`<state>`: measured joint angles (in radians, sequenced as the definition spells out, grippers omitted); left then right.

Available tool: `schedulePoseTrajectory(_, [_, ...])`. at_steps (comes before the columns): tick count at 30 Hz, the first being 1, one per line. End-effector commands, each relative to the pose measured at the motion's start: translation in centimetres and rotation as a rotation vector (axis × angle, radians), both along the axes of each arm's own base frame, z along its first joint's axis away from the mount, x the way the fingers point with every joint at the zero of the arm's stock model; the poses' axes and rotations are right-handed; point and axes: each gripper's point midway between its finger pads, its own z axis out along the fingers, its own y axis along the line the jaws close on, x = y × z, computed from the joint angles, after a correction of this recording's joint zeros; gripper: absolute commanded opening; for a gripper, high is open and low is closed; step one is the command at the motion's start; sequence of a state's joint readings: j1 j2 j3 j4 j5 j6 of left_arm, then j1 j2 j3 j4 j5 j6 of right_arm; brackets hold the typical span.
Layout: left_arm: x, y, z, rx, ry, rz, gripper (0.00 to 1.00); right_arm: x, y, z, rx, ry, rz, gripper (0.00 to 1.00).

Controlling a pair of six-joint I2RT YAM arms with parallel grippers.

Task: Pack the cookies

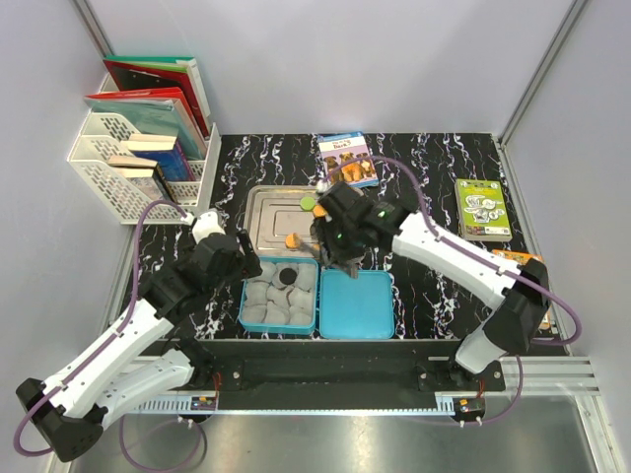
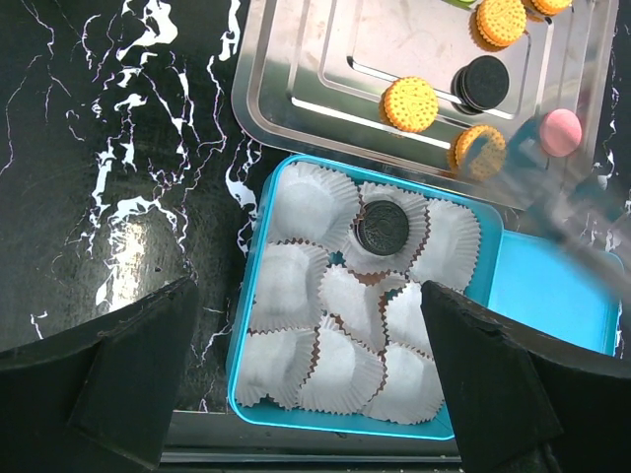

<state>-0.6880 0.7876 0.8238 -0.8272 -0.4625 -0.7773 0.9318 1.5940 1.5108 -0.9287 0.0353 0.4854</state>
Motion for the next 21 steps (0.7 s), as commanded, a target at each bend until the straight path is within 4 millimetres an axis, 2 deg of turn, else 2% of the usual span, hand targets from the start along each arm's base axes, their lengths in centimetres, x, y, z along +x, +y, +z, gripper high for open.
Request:
schedulePoseTrajectory(1, [0.6, -0.6, 0.3, -0.026, -0.026, -0.007, 0.99, 4.3, -3.7, 2.8, 0.026, -0.088, -0.107, 0.49])
schedulePoseTrajectory(6, [0.5, -0.5, 0.2, -0.022, -0.029, -0.01, 0.99, 7.1, -4.9, 1.4, -0.007, -0.076, -0.139, 0.49])
schedulePoseTrajectory(11, [0.7, -0.7, -0.1, -0.012, -0.015, -0.013, 0.99, 9.3, -4.3, -0.6, -0.028, -0.04, -0.14, 0.5])
schedulePoseTrajectory(21, [0.8, -0.7, -0.5, 0.0, -0.009, -0.014, 0.99, 12.6, -2.5, -3.1, -0.024, 0.007, -0.134, 0.52])
